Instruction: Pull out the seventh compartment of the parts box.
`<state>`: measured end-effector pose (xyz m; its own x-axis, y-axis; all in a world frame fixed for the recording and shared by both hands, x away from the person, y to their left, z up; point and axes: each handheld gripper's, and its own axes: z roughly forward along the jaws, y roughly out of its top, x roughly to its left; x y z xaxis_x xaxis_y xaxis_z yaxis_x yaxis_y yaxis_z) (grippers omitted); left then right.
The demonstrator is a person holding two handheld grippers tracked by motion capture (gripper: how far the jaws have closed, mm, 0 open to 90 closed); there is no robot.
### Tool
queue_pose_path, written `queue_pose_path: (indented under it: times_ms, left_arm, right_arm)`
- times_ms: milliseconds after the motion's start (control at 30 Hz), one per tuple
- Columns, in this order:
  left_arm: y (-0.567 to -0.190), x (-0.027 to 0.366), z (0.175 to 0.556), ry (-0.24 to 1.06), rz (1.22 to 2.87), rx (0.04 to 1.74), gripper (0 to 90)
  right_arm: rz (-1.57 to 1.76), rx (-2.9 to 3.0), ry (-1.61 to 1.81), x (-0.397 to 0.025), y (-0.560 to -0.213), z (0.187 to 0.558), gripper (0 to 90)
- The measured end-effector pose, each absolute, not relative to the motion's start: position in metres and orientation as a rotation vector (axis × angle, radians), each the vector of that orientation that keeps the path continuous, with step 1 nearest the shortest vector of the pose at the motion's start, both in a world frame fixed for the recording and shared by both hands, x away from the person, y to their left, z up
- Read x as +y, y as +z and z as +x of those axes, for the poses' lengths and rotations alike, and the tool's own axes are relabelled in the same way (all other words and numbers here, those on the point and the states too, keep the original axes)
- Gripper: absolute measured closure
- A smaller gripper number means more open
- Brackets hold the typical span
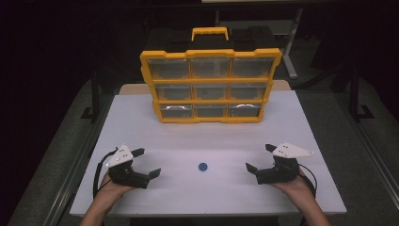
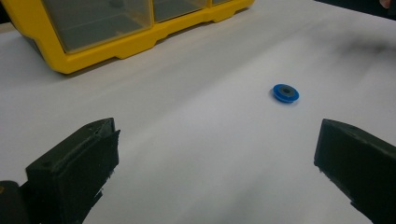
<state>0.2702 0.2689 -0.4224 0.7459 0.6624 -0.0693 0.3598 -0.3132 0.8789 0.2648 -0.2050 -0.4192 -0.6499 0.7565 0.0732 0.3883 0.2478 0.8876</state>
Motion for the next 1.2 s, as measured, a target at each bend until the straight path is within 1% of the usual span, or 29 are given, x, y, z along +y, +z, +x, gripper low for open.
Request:
queue_pose_path:
  times_ms: [433,667,1200]
  left_arm:
    - [-0.420,0.265,0.275,0.363,1.916,0.796,0.0]
    - [-0.419,0.261,0.276,0.377,1.911,0.763,0.0]
    - [-0.417,0.251,0.286,0.374,1.898,0.745,0.0]
  right_arm:
    - [1.059,2.148,1.402,-0.207,-0.419,0.264,0.0]
    - [1.038,2.142,1.392,-0.205,-0.417,0.262,0.0]
    - [1.040,2.135,1.401,-0.206,-0.418,0.263,0.0]
